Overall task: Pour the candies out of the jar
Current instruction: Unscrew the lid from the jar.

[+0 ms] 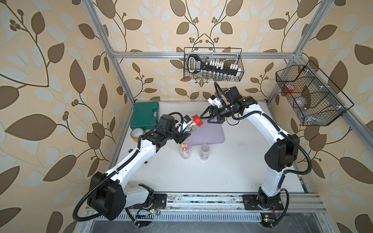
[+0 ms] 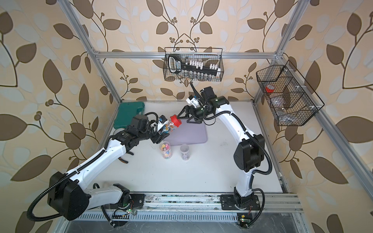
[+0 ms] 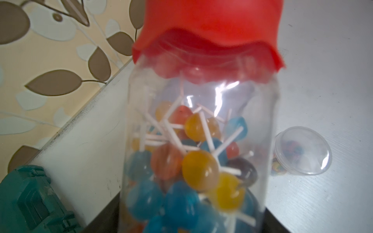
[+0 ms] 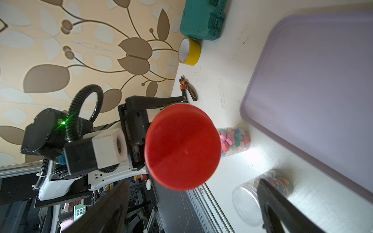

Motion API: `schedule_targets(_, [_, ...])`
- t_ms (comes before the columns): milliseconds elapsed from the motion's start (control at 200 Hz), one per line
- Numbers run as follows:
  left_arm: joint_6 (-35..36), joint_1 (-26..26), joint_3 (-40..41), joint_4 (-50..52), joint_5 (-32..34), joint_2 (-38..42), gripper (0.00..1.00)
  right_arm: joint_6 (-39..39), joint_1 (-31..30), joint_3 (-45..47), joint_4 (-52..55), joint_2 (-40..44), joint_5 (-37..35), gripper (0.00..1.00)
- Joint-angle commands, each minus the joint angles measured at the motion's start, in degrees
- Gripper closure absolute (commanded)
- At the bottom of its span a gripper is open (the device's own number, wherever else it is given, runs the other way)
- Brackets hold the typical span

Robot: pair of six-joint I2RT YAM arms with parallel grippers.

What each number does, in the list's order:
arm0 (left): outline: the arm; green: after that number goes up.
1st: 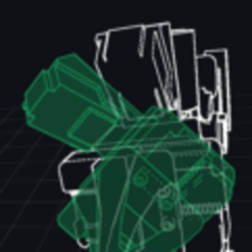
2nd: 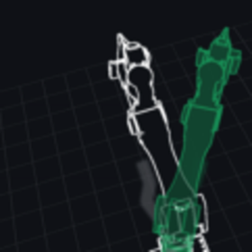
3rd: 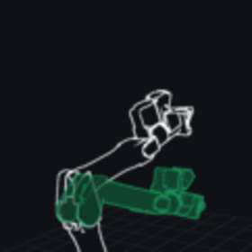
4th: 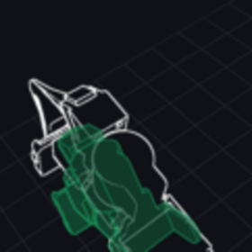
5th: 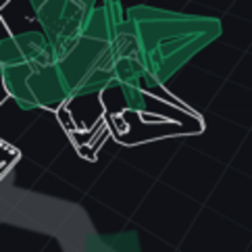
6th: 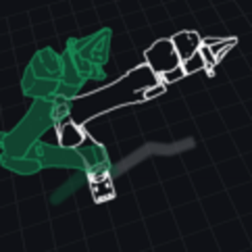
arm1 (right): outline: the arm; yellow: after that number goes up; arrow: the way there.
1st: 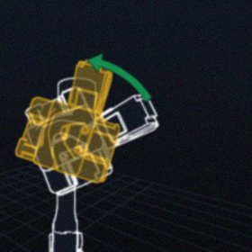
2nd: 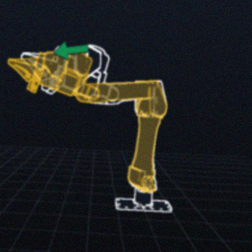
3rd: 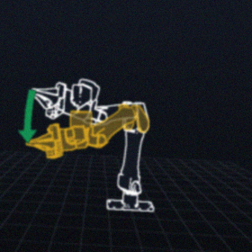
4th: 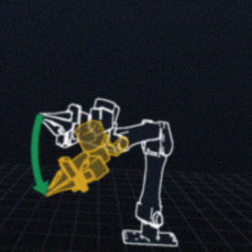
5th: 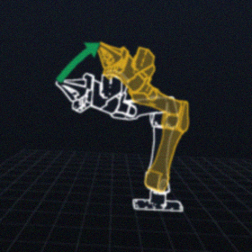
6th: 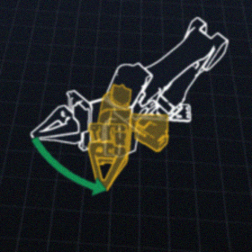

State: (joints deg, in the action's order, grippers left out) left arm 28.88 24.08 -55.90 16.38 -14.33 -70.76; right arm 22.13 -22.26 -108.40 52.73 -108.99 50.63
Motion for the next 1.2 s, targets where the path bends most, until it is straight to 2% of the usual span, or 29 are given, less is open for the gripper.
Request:
schedule_targets(0, [1.53, 0.60, -0.18, -4.36, 0.20, 2.60, 0.39, 0.62, -1.12, -2.90, 0.58, -2.05, 2.04, 0.06])
schedule_targets(405, [1.09, 1.06, -0.34, -3.55, -0.60, 2.74, 0.38, 1.54, -2.11, -3.88, -1.03, -2.89, 2.32, 0.20])
schedule_targets(820, [-0.69, 1.06, -0.19, -4.43, -2.45, 3.78, 0.38, 0.76, -2.09, -2.52, -1.60, -3.17, 2.63, 0.25])
schedule_targets(935, [-0.89, 1.06, -0.18, -4.43, -2.75, 3.79, 0.38, 0.02, -2.16, -1.58, -3.00, -2.69, 4.34, 0.33])
schedule_targets(1195, [-2.17, 1.06, -0.26, -4.93, -4.17, 3.96, 0.38, -2.58, -2.16, 1.26, -5.42, -1.41, 6.06, 0.43])
